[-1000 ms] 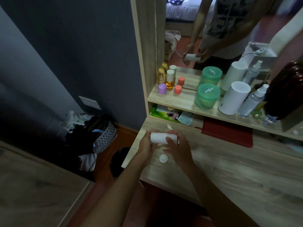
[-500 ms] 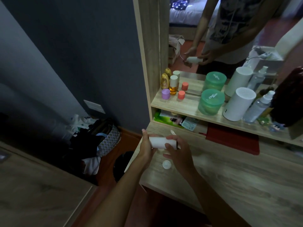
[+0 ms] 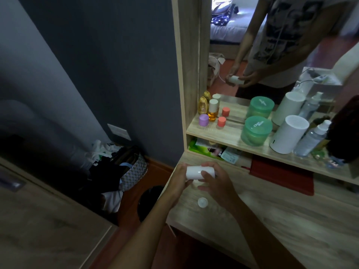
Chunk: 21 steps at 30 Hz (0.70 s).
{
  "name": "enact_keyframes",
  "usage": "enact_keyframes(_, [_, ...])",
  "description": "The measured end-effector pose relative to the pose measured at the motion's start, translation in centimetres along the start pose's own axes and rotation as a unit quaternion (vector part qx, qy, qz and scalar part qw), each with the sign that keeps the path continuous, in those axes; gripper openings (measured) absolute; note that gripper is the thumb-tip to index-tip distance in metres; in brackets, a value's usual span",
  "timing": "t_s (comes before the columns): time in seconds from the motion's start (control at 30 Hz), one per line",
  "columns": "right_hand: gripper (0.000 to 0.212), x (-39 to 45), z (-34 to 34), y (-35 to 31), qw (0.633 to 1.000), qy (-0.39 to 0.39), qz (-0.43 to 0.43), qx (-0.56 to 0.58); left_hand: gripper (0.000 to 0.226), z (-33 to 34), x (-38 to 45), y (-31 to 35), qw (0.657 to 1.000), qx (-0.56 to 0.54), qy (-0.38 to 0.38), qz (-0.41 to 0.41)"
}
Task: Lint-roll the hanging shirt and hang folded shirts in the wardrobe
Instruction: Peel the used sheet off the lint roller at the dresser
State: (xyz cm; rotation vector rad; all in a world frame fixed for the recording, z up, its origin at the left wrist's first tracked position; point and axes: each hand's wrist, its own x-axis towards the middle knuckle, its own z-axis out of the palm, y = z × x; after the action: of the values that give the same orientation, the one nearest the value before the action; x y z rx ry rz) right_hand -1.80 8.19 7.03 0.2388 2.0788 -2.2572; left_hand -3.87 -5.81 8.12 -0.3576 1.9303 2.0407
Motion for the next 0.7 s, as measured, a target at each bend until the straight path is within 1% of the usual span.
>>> enact_keyframes(0.03, [0.024,0.0,0.2,0.0,1.0,0.0,0.011,0.02,0.035,0.0,0.0,0.0,1.0,-0.008,0.013,0.007])
enact_keyframes(0.1, [0.034,0.0,1.0,0.7,0.996,0.023,0.06,0.059,0.037,-0.1,0.4,0.2,0.998,-0.028,0.058,0.008])
enact_keyframes(0.13, [0.034,-0.1,1.4,1.4,0.995,0.049,0.075,0.046,0.038,-0.3,0.6,0.3,0.996,-0.043,0.079,0.004])
enact_keyframes(0.17, [0.031,-0.2,1.7,2.5,0.994,0.075,0.077,-0.014,0.04,-0.5,0.9,0.3,0.994,-0.057,0.096,0.0])
enact_keyframes(0.2, [0.027,-0.3,1.7,4.0,0.987,0.083,0.061,-0.121,0.041,-0.8,1.1,0.3,0.992,-0.069,0.11,-0.003])
enact_keyframes(0.23, [0.027,-0.2,1.4,6.0,0.968,0.067,0.041,-0.24,0.041,-1.1,1.3,0.2,0.989,-0.079,0.122,-0.009])
enact_keyframes(0.27, [0.031,-0.2,1.2,8.0,0.935,0.043,0.032,-0.352,0.039,-1.5,1.4,0.1,0.986,-0.094,0.136,-0.016])
enact_keyframes(0.3, [0.036,-0.2,1.1,9.3,0.906,0.023,0.028,-0.422,0.036,-2.0,1.5,-0.1,0.982,-0.111,0.149,-0.023])
enact_keyframes(0.37, [0.044,-0.2,0.9,12.1,0.865,0.002,-0.005,-0.501,0.028,-2.7,1.7,-0.8,0.978,-0.127,0.161,-0.031])
enact_keyframes(0.4, [0.046,-0.2,1.1,13.1,0.854,0.006,-0.014,-0.52,0.027,-3.0,1.8,-1.1,0.978,-0.129,0.162,-0.033])
enact_keyframes(0.47, [0.055,-0.2,1.0,14.0,0.854,0.036,0.024,-0.518,0.036,-3.7,2.1,-2.2,0.981,-0.115,0.149,-0.039])
enact_keyframes(0.5, [0.051,-0.3,0.9,14.0,0.858,0.044,0.052,-0.508,0.042,-4.0,2.2,-2.8,0.985,-0.096,0.139,-0.045])
enact_keyframes(0.53, [0.044,0.0,0.8,14.2,0.854,0.037,0.066,-0.515,0.046,-4.1,2.3,-3.3,0.986,-0.084,0.13,-0.054])
enact_keyframes(0.6, [0.039,0.1,0.6,14.0,0.838,-0.005,0.082,-0.539,0.047,-4.5,2.6,-4.0,0.984,-0.104,0.124,-0.08])
enact_keyframes(0.63, [0.037,0.1,0.5,13.8,0.832,0.001,0.078,-0.549,0.047,-4.5,3.0,-4.2,0.979,-0.128,0.122,-0.1])
enact_keyframes(0.7, [0.04,-0.3,0.4,13.6,0.834,0.029,0.069,-0.546,0.047,-4.6,3.2,-4.3,0.972,-0.144,0.12,-0.142])
